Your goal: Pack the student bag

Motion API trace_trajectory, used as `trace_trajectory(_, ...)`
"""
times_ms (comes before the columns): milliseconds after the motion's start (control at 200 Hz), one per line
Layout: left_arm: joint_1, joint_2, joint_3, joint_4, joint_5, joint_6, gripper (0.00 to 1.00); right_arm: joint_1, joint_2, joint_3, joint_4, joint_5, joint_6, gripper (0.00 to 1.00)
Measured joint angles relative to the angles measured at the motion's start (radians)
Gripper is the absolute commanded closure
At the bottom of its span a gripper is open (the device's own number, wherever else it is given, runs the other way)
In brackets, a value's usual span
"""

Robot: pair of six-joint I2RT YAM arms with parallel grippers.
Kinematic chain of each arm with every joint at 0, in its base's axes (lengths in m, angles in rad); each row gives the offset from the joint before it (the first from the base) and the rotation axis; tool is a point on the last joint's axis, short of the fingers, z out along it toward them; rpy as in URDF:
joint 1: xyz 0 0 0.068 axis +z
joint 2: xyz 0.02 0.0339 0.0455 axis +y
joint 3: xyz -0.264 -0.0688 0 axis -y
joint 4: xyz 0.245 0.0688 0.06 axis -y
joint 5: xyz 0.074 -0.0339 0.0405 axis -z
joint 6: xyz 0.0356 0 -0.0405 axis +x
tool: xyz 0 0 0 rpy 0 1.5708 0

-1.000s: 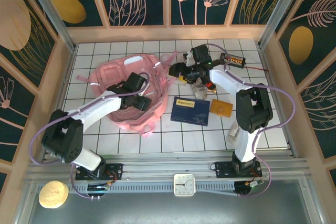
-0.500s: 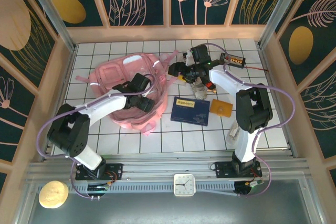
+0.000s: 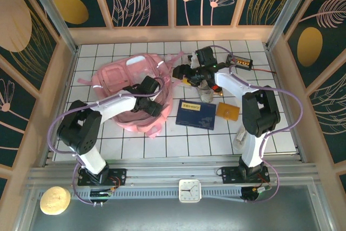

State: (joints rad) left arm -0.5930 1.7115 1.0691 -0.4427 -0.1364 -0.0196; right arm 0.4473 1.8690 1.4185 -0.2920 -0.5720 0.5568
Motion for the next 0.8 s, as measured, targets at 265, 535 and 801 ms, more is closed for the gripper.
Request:
trace_trajectory(265, -0.004, 0.013, 0.016, 0.025, -0.049, 0.023, 1.00, 0.011, 0.000, 0.000, 0.003, 0.024, -0.009, 0.27)
trace_trajectory(535, 0.004, -0.209, -0.037, 0.010, -0.080, 0.129, 1.00, 0.009, -0.027, -0.040, 0.128, 0.082, -0.229, 0.31)
trace_trajectory(801, 0.008, -0.561, -0.186, -0.013, 0.042, 0.300, 1.00, -0.024, 0.062, 0.110, 0.131, -0.031, -0.429, 0.33)
